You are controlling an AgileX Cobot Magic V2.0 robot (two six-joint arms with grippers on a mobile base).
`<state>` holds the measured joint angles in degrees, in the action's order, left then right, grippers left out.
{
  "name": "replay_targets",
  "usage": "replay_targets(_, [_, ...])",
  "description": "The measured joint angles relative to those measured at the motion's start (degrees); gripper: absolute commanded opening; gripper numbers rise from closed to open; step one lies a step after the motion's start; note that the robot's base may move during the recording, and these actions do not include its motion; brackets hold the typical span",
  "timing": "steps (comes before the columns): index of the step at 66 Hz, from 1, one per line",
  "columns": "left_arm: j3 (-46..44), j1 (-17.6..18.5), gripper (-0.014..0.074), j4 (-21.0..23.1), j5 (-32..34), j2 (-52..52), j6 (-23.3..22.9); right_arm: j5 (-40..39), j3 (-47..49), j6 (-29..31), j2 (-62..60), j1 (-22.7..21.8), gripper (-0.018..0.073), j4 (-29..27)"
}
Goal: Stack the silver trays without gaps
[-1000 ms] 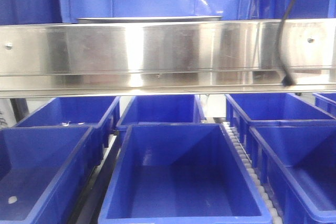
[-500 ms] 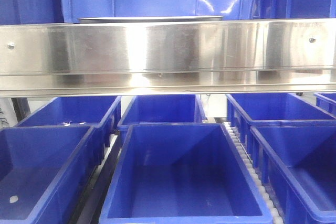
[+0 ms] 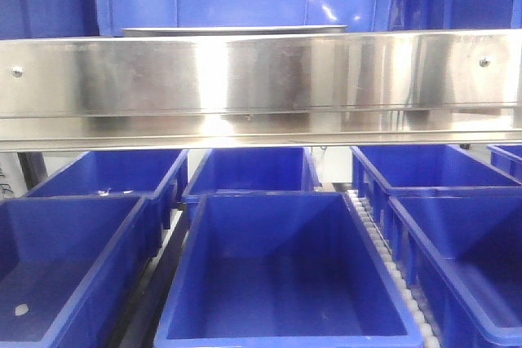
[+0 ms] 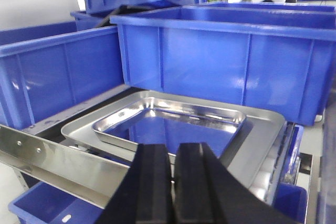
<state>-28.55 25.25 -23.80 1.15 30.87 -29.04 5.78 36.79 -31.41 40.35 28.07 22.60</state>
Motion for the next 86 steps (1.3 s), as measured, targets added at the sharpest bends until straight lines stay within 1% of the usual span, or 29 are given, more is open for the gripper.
replay_targets(11, [2.4, 0.0, 0.0004, -0.2, -0.4, -5.9, 0.0, 0.9, -0.4, 0.1, -2.7, 0.0, -0.0018, 0.1])
replay_targets(20, [2.5, 0.0, 0.0004, -0.2, -0.5, -7.9, 0.0, 0.9, -0.4, 0.1, -2.9, 0.0, -0.0018, 0.1])
replay_targets(68, [2.5, 0.0, 0.0004, -0.2, -1.2, -8.2, 0.1, 0.9, -0.4, 0.1, -2.9, 0.0, -0.0018, 0.2])
replay_targets(74, [2.5, 0.0, 0.0004, -0.2, -1.2, -8.2, 0.1, 0.7, -0.9, 0.4, -3.5, -0.7, -0.0018, -1.8])
replay_targets(76, [2.5, 0.0, 0.0004, -0.2, -1.2, -8.2, 0.1, 0.3, -1.5, 1.3, -3.9, -1.6, -0.0018, -2.8])
replay_targets(80, [2.5, 0.0, 0.0004, -0.2, -1.2, -8.2, 0.1, -1.3, -3.0, 7.2, -4.9, -4.1, -0.0018, -6.4])
replay_targets(86, [2.5, 0.0, 0.0004, -0.2, -1.2, -8.2, 0.1, -6.4, -6.9, 25.2, -6.8, -10.4, -0.0018, -16.8])
